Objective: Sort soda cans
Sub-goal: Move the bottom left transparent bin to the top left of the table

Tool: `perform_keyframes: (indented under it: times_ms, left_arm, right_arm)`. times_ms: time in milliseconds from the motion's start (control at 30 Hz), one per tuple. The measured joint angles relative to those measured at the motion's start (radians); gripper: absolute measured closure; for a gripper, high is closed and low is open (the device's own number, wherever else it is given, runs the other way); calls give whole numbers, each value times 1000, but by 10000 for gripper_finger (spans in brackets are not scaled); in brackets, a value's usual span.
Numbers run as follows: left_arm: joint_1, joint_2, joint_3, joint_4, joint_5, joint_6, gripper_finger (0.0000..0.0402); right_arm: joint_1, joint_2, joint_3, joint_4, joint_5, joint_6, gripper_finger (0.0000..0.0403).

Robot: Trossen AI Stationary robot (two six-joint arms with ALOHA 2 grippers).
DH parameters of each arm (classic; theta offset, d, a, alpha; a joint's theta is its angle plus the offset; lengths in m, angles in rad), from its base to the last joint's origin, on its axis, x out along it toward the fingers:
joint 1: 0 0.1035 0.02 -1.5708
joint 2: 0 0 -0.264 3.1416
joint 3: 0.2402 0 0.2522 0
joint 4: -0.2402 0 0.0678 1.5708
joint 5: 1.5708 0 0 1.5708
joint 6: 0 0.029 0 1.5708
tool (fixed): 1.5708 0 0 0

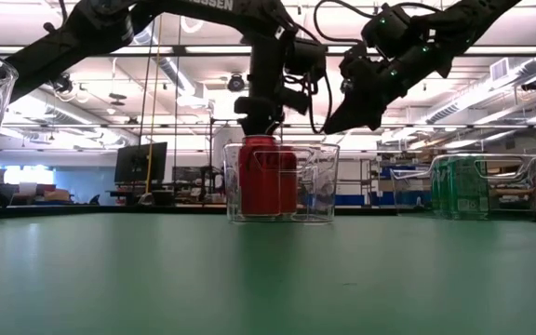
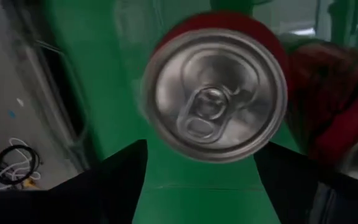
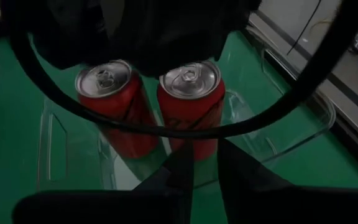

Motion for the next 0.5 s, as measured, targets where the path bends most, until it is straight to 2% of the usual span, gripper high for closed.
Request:
perform_keyframes:
  times_ms: [267,333,500]
  left_arm:
    - [47,-64,2,24,-64,6,155]
    - [66,-94,2,43,-32,-2,182]
    - [113,-166,3,53,138,-19,274]
  right_arm:
    - [0,-3,0,7,-5,-4,339]
    - [0,-9,0,1,-6,-21,341]
    - [0,-43,0,-50,-9,-69,372]
